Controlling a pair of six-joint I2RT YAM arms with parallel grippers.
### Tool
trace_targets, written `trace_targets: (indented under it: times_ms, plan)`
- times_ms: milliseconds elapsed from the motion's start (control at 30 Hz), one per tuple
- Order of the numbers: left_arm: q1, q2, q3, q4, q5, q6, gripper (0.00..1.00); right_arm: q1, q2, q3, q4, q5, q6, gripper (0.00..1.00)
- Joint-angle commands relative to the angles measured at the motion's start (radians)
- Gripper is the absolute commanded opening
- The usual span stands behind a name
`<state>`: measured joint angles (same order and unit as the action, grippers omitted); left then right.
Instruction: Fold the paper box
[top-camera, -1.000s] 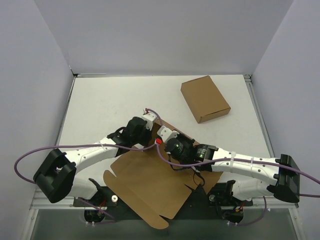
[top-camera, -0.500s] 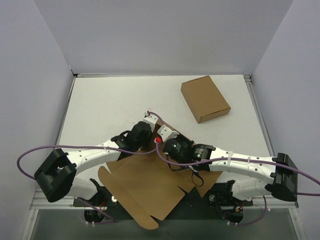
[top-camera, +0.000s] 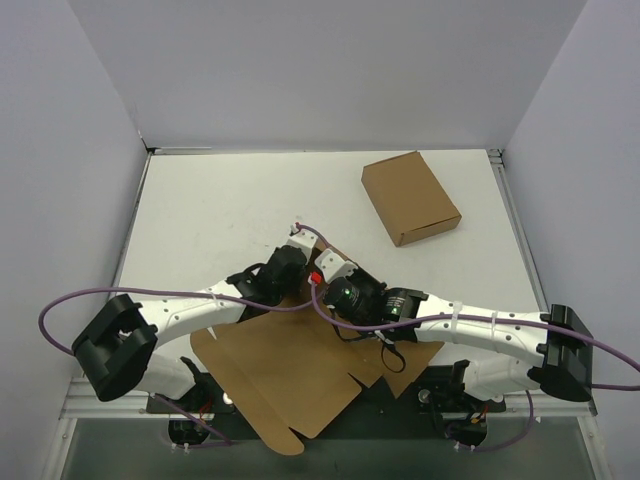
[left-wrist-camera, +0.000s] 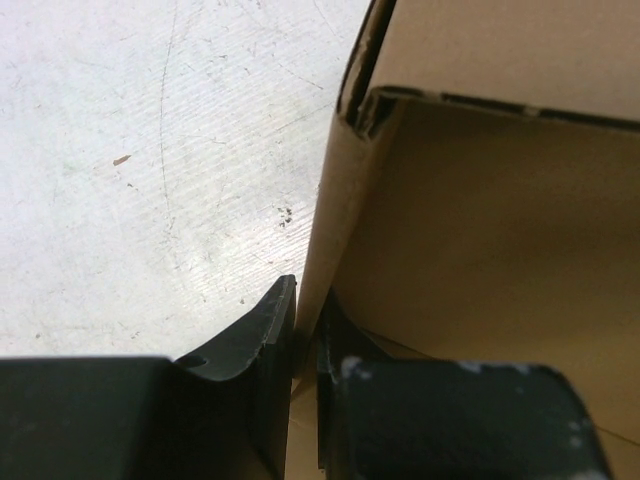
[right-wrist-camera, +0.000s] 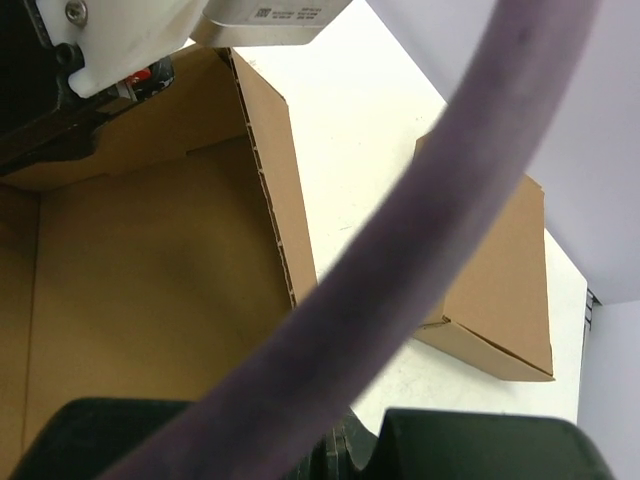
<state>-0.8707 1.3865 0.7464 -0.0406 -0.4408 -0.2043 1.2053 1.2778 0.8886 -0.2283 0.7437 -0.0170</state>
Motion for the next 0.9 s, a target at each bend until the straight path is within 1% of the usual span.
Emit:
trace_targets:
  times_ms: [0,433,567,700,867]
  plan:
    - [0.039,0.031,-0.005,0.019,-0.262,-0.044,0.17,0.007,0.023,-0.008,-0.131,-0.041,0.077,0.0]
    - [0.033,0.062,-0.028,0.025,-0.357,-0.07,0.16,0.007,0.02,-0.023,-0.102,-0.061,0.088,0.0]
    - [0.048,0.037,-0.031,0.025,-0.34,-0.081,0.16,0.007,0.029,-0.023,-0.097,-0.063,0.089,0.0]
    - [0.067,0.051,-0.022,0.015,-0.326,-0.087,0.15,0.007,0.028,-0.028,-0.094,-0.056,0.089,0.0]
    - [0.065,0.069,-0.001,-0.014,-0.354,-0.095,0.14,0.008,0.026,-0.03,-0.091,-0.058,0.092,0.0]
